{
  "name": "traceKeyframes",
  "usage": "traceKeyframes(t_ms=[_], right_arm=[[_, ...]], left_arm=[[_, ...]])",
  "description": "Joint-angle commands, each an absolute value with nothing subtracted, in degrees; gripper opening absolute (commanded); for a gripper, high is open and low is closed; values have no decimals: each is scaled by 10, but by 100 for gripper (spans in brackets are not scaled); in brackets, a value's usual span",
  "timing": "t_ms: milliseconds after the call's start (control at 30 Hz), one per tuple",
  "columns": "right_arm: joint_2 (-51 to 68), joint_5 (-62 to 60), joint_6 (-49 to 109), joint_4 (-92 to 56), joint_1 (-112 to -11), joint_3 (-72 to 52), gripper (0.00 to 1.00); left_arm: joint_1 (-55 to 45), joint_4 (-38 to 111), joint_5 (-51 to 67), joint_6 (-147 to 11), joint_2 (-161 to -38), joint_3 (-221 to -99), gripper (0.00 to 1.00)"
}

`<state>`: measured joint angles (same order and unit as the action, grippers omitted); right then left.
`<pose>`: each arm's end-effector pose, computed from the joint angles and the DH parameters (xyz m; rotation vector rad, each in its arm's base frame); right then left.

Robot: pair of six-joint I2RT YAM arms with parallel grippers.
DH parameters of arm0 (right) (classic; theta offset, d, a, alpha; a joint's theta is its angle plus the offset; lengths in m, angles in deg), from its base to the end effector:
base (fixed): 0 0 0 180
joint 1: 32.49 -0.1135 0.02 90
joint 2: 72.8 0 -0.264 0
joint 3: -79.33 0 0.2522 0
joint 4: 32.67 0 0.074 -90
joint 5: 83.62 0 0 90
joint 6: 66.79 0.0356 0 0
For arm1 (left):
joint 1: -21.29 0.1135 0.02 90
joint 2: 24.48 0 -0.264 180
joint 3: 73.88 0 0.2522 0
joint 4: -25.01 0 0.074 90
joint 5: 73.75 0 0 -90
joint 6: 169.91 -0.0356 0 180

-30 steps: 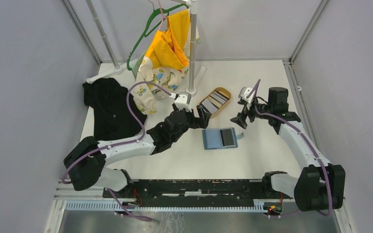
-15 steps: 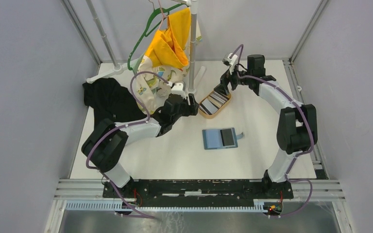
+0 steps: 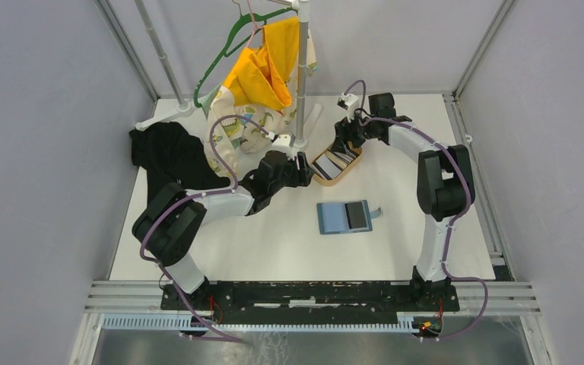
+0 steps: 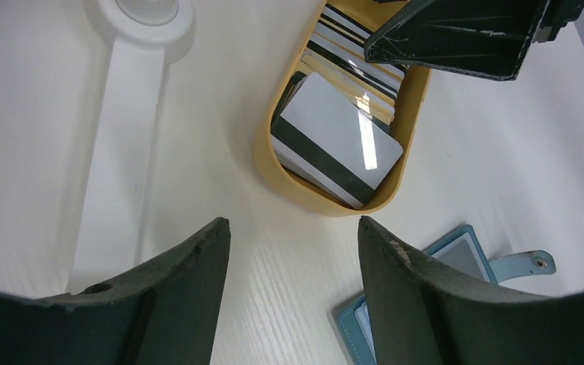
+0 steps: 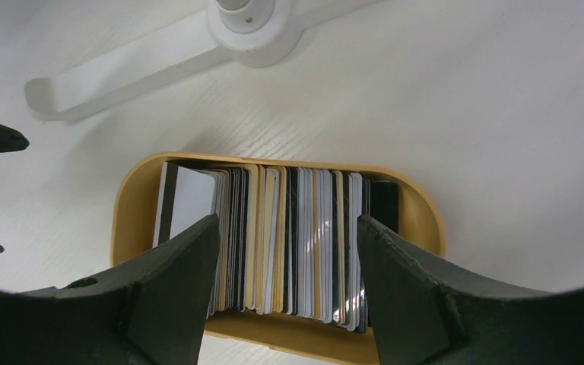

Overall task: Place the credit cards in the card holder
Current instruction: Pick up the credit card from the storage box.

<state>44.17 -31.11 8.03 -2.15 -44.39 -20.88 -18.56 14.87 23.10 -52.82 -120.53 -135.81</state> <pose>0.4364 0.1141 0.2009 -0.8283 2.1465 0.7481 0.2764 -0.2252 0.1901 0.1479 2.0373 -0.6294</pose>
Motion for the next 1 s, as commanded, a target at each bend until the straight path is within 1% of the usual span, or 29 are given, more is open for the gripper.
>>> traceKeyframes(t_ms=[0, 133, 400, 967], right_arm=[[448, -284, 119, -30, -443, -233, 72], [452, -250, 147, -48, -443, -224, 75], [460, -234, 176, -66, -444, -215, 79], [475, -202, 194, -67, -449, -205, 79]], left_arm=[[-186, 133, 217, -558, -1212, -1371, 68], [-186, 139, 213, -557, -1218, -1376, 68], [-186, 144, 213, -556, -1221, -1380, 68], [-186, 151, 216, -556, -1226, -1384, 68]])
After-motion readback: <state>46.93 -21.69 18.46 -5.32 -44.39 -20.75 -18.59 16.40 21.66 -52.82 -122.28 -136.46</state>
